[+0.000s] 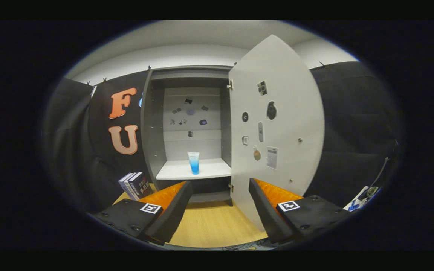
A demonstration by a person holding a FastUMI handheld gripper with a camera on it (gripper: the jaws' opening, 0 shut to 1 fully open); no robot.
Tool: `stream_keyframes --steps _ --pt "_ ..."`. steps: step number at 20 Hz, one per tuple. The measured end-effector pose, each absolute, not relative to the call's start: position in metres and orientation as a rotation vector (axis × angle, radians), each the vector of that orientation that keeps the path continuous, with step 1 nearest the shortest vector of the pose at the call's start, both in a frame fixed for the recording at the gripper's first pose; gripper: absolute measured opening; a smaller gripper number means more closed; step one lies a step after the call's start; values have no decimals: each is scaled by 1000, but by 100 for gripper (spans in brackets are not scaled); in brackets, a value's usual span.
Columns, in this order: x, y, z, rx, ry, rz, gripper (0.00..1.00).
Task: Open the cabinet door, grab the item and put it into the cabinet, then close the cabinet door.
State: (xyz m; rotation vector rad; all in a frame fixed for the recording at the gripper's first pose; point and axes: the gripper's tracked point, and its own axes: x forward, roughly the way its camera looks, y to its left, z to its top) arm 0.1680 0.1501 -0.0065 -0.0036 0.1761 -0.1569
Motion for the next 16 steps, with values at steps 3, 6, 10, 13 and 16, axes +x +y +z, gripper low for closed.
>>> stream_keyframes --steps 3,6,10,13,16 --pt "155 125 -5 -15 160 -211 97" --pt "142 101 -11 4 172 -265 97" --pt "136 66 -17 0 164 -356 97" --pt "137 46 -21 -23 163 -382 97" --pt "144 31 -26 -37 165 -395 97"
